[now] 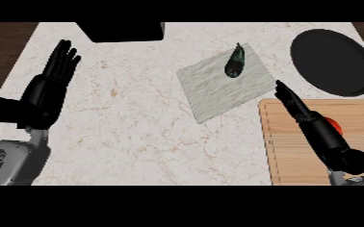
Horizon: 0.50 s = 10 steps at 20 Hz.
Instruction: Pick the tomato from the cutting board and place it in the pan
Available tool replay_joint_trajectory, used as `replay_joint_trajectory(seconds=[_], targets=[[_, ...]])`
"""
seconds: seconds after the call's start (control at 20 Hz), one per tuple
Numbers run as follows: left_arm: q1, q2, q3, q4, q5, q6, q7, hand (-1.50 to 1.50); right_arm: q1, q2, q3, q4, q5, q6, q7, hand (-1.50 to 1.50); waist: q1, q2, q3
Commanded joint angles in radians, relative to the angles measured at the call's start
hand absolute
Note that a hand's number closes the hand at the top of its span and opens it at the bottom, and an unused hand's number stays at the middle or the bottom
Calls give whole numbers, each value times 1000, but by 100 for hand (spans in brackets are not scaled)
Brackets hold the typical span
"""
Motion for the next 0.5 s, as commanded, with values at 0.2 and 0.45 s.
replay_joint_trajectory(seconds=[0.2, 0.45], targets=[[-2, 4, 8, 27, -64, 79, 32, 0, -28, -161, -67, 205, -255, 507, -213, 150, 27, -12, -46], [10, -35, -10, 59, -69, 104, 59, 0, -31, -248, -273, 404, -82, 421, -563, -150, -16, -19, -45]])
